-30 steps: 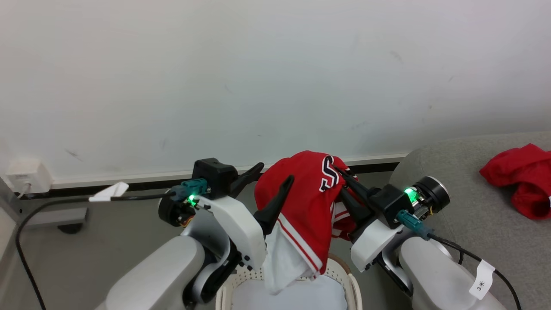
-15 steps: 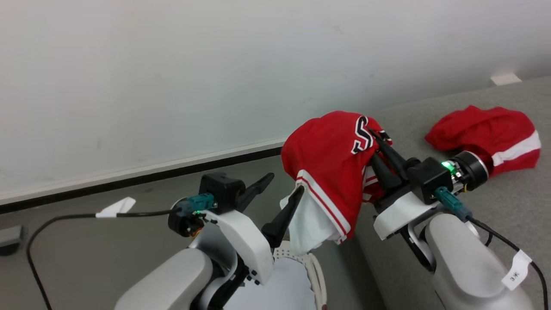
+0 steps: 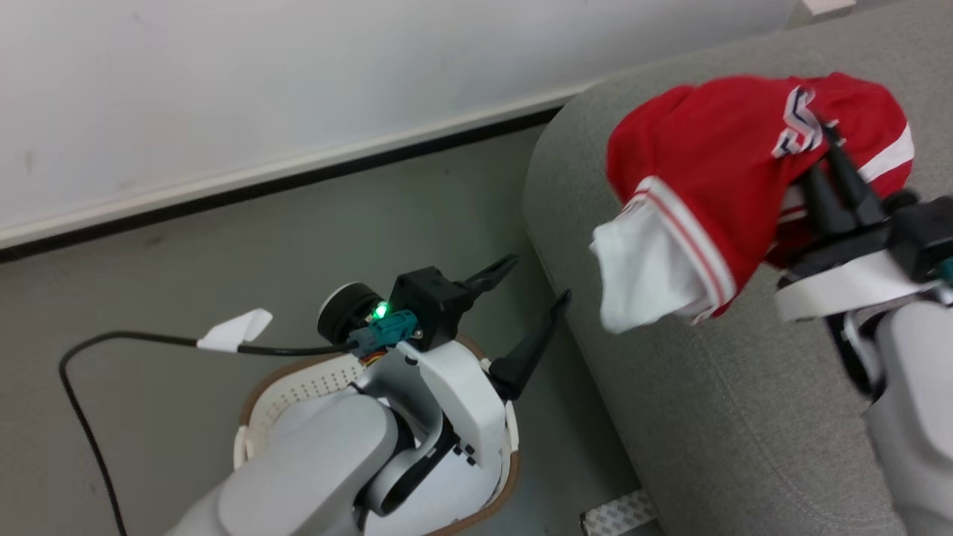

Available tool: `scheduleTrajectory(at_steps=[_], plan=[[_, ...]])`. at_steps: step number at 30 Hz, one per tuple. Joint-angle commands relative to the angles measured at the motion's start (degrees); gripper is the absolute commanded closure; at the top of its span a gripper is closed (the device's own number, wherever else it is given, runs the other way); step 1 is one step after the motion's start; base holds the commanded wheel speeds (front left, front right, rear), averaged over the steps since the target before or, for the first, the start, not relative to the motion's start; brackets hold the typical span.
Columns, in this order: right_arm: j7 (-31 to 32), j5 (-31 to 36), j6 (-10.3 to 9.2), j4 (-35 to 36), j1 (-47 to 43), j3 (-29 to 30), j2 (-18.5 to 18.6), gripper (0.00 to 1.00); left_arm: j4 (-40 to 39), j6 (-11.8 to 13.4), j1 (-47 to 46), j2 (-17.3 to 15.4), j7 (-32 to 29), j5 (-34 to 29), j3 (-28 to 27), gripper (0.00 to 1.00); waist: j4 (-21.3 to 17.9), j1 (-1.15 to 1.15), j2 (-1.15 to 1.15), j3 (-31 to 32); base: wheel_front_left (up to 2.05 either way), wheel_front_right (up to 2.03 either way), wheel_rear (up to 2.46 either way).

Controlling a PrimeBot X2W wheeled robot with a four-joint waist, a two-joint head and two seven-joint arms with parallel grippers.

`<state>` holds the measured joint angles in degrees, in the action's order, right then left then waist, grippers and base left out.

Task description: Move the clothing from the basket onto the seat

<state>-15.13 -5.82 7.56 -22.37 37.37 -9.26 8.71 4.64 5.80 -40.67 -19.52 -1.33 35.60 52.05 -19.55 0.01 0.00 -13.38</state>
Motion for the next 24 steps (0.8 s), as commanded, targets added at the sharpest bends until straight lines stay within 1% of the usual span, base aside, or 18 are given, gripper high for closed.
scheduleTrajectory(at_steps=[1, 5, 9, 13, 15, 18, 20, 22, 23, 24], plan=[[0.0, 0.3, -0.14, 0.9, 2.9, 1.4, 1.1, 1.0, -0.3, -0.3, -1.2, 0.0, 0.5, -1.0, -0.1, 0.0, 1.1, -0.01, 0.0, -5.3, 0.0, 0.0, 0.0], [0.4, 0.5, -0.14, 1.0, 9.0, 7.0, 5.5, 1.0, -0.1, -1.1, -3.9, -0.4, 1.1, -2.7, 0.3, 0.0, 3.5, -0.01, 0.0, -10.8, 0.0, 0.0, 0.0], [3.2, 0.1, -0.15, -0.4, 15.2, 13.3, 10.2, 1.0, -0.2, -2.2, -6.3, -0.5, 1.7, -4.2, 0.8, 0.0, 6.1, -0.01, 0.0, -15.1, 0.0, 0.0, 0.0], [6.2, 1.2, -0.15, -3.9, 20.3, 19.1, 14.8, 1.0, 0.0, -2.8, -7.9, -0.2, 2.7, -5.3, 1.0, 0.0, 8.3, -0.01, 0.0, -17.9, 0.0, 0.0, 0.0], [7.1, 2.7, -0.14, -6.5, 21.0, 22.6, 16.0, 1.0, 0.3, -3.1, -8.3, 0.3, 3.7, -5.2, 1.0, 0.0, 9.1, -0.01, 0.0, -18.6, 0.0, 0.0, 0.0], [7.8, 5.5, -0.14, -11.3, 20.2, 28.4, 16.5, 1.0, 1.0, -3.3, -8.1, 1.0, 4.9, -5.2, 1.2, 0.0, 10.2, -0.01, 0.0, -19.0, 0.0, 0.0, 0.0], [7.4, 7.0, -0.14, -14.7, 18.6, 32.9, 15.1, 1.0, 1.7, -3.2, -7.5, 1.2, 5.5, -4.8, 1.2, 0.0, 10.7, -0.01, 0.0, -18.8, 0.0, 0.0, 0.0], [6.3, 9.7, -0.15, -17.3, 16.5, 35.4, 13.8, 1.0, 2.3, -3.1, -6.9, 1.3, 6.1, -4.4, 1.2, 0.0, 10.9, -0.01, 0.0, -18.1, 0.0, 0.0, 0.0], [5.2, 10.3, -0.15, -18.3, 15.5, 36.8, 13.2, 0.87, 2.7, -2.9, -6.5, 1.3, 6.5, -4.1, 1.1, 0.0, 10.9, -0.01, 0.0, -17.7, 0.0, 0.0, 0.0], [4.5, 10.9, -0.15, -19.1, 14.6, 37.6, 12.1, 0.78, 3.0, -2.8, -6.1, 1.2, 6.9, -3.9, 0.8, 0.0, 10.9, -0.01, 0.0, -17.2, 0.0, 0.0, 0.0]])
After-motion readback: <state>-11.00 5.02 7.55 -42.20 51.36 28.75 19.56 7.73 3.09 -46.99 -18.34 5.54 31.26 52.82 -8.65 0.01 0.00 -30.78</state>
